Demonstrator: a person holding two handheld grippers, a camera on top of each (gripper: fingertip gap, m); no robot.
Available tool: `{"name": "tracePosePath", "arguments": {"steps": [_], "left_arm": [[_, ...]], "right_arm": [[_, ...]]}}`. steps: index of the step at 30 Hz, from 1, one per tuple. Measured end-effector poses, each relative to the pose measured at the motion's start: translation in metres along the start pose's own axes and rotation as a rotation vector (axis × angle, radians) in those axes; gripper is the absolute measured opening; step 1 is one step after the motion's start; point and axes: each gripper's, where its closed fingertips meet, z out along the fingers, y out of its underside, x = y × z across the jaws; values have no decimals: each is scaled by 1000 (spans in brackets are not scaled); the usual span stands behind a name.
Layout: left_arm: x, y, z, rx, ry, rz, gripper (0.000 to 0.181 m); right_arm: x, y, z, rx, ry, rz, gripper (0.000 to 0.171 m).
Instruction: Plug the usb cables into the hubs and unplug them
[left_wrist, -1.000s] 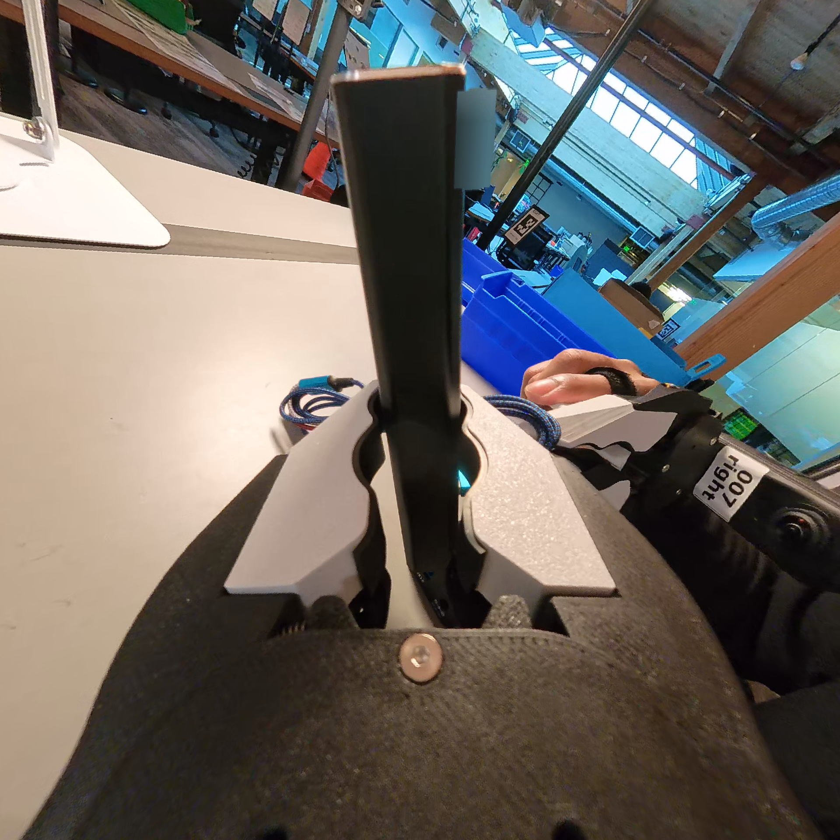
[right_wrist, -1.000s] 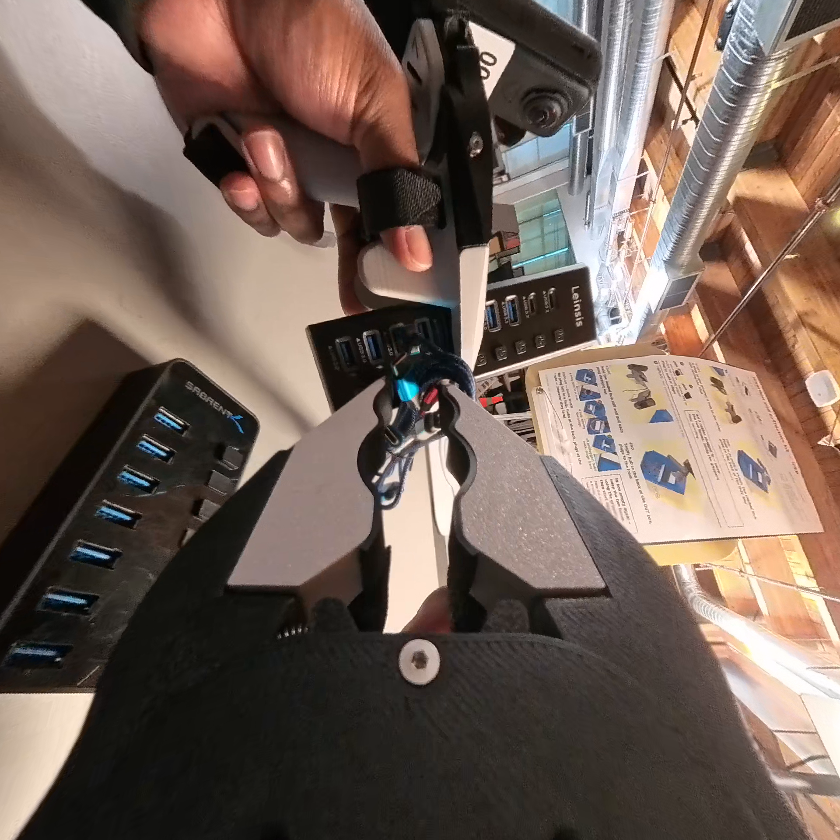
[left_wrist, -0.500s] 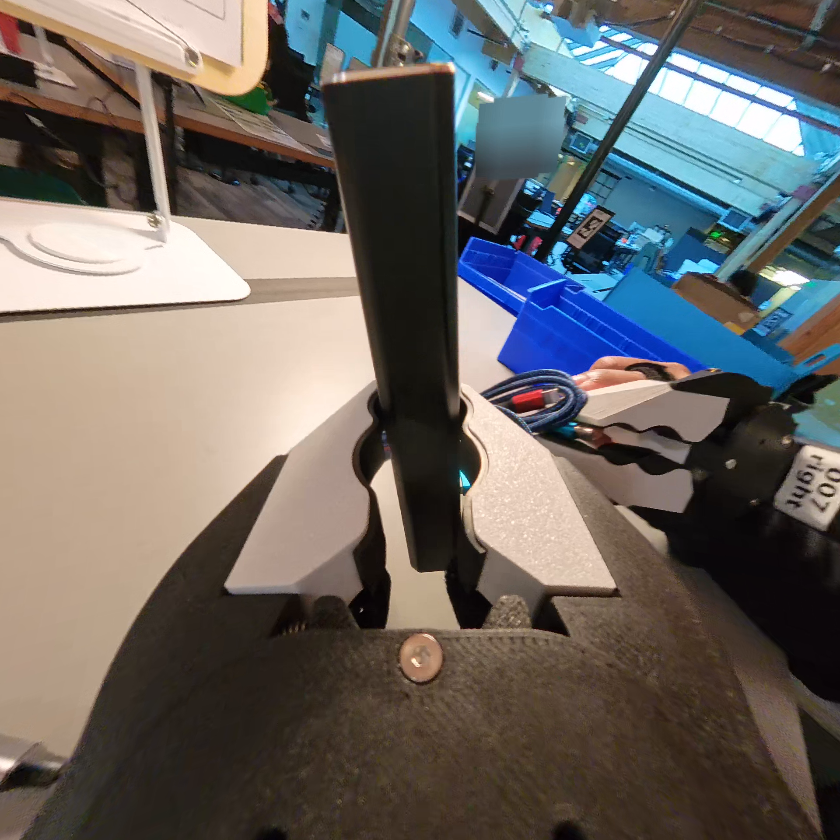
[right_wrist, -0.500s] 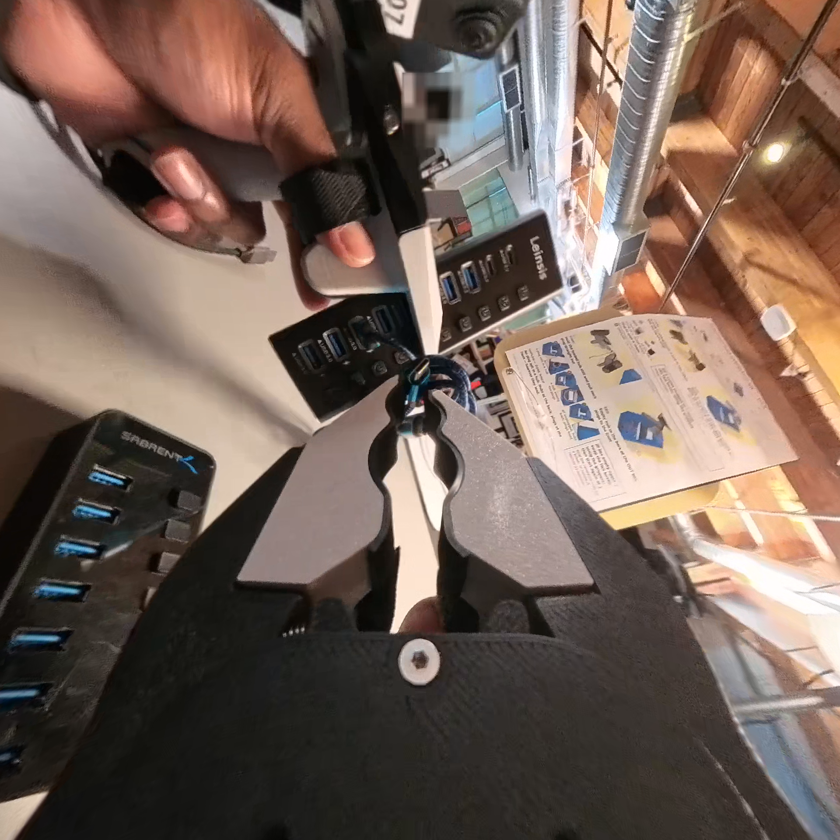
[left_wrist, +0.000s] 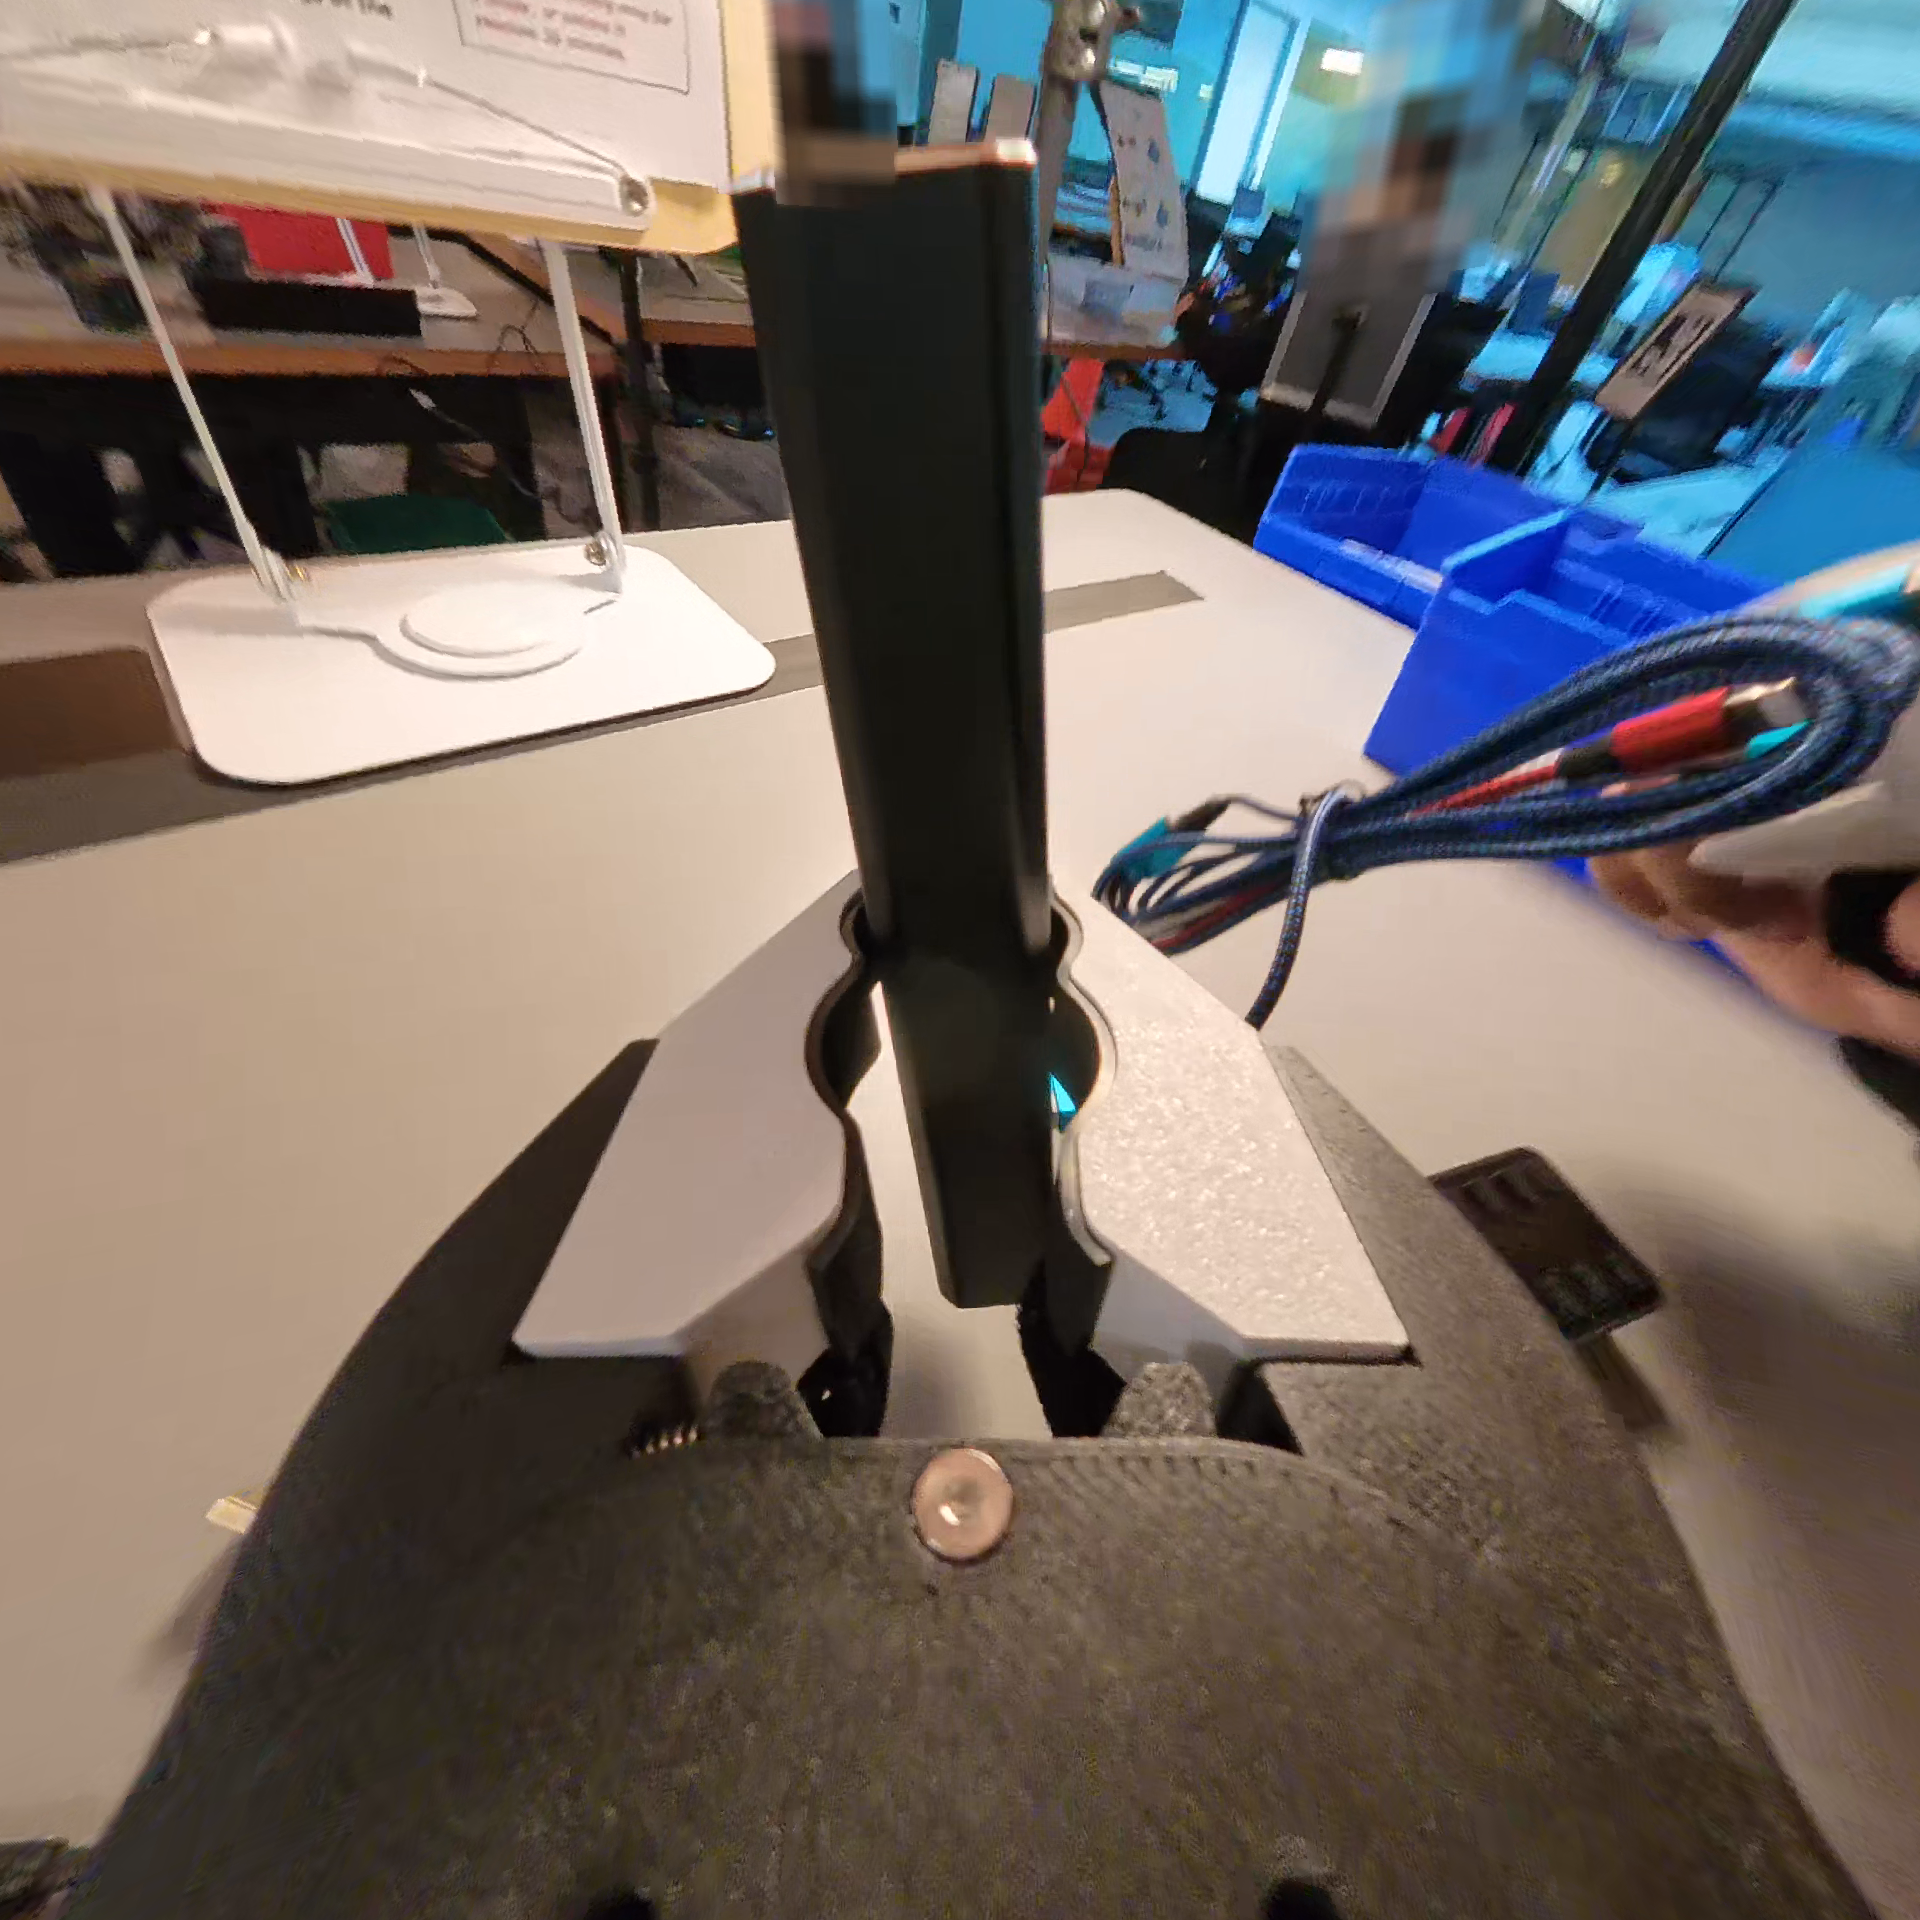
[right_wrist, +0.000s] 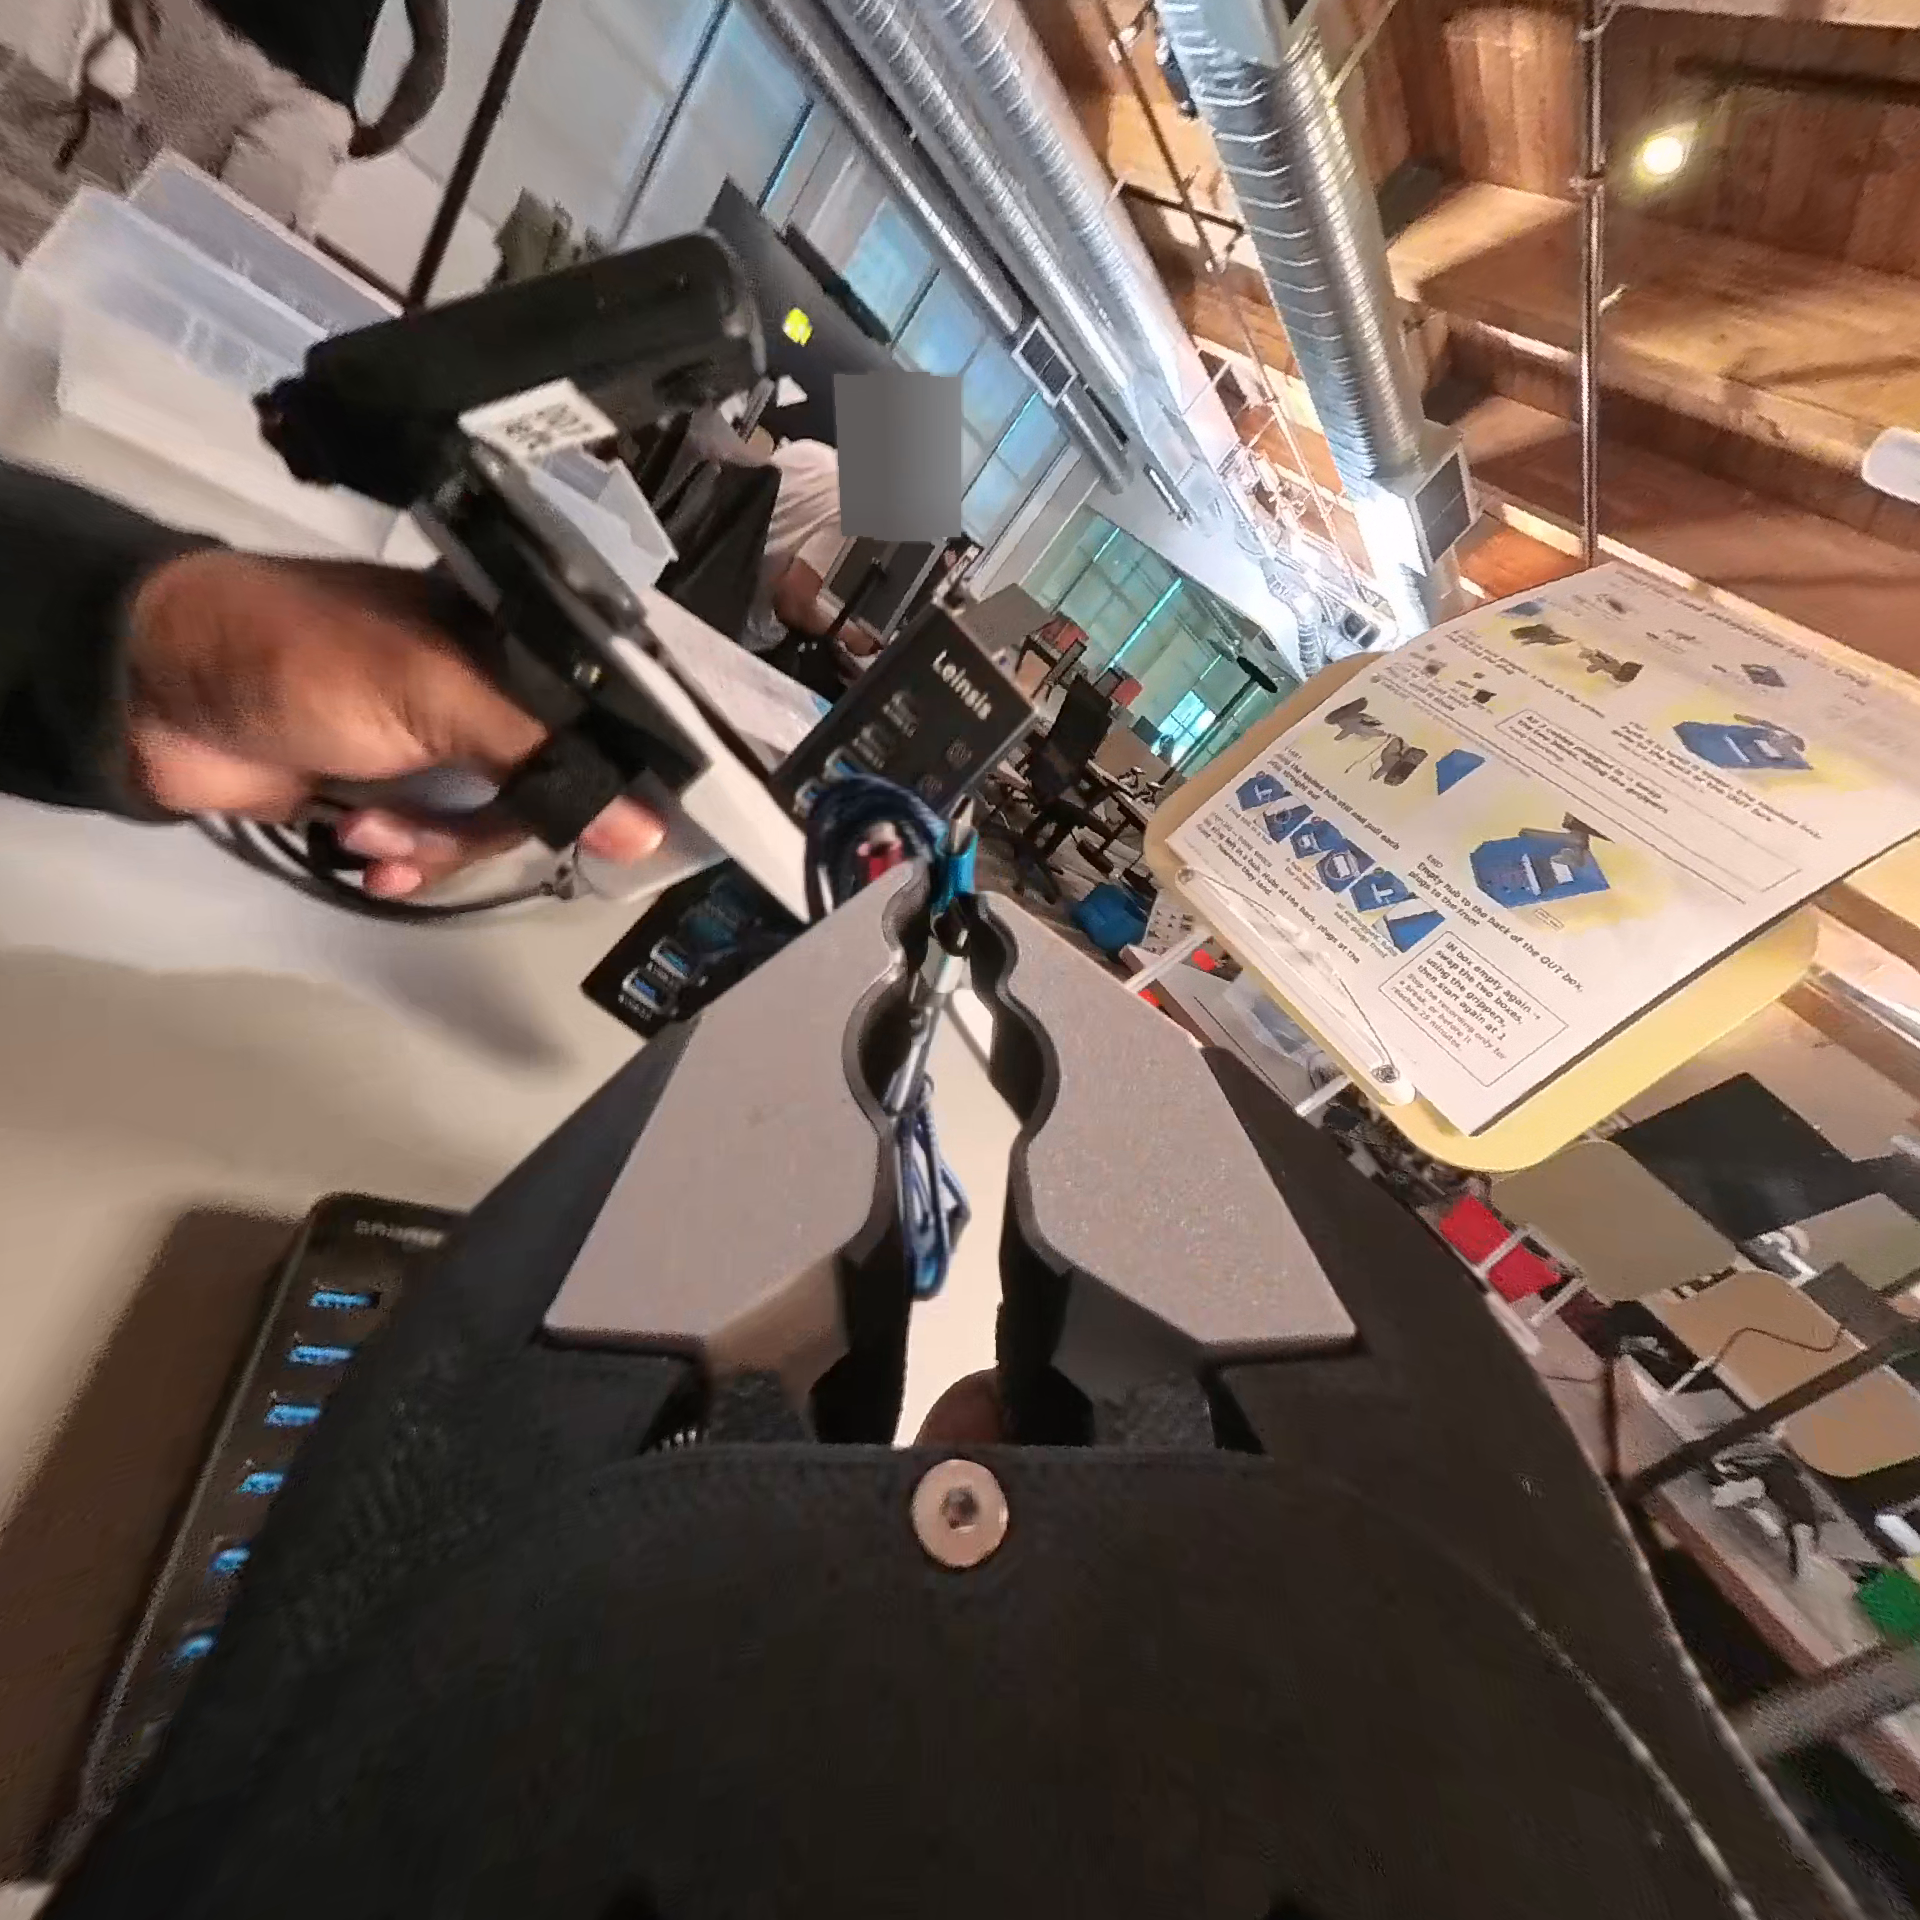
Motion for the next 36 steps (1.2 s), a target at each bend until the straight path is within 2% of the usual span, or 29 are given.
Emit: {"name": "tracePosePath", "arguments": {"steps": [1,5,9,14,17,21,32,36], "left_arm": [[3,1,1,-14,-18,59,29],[18,7,5,-51,-64,261,30],[34,13,10,-64,-10,331,29],[45,10,8,-27,70,322,29],[45,8,7,-16,76,306,29],[44,8,8,-17,59,309,29],[28,13,8,-55,-55,345,29],[23,16,9,-68,-58,317,30]], "right_arm": [[2,-3,-1,16,5,22,6],[10,-15,-1,63,35,96,5],[13,-19,5,51,6,240,5],[7,8,17,-140,-93,395,6],[4,29,22,-277,-101,392,6],[3,34,30,-375,-44,257,6],[-19,42,54,-673,123,-528,6],[-25,40,59,-745,154,-698,5]]}}
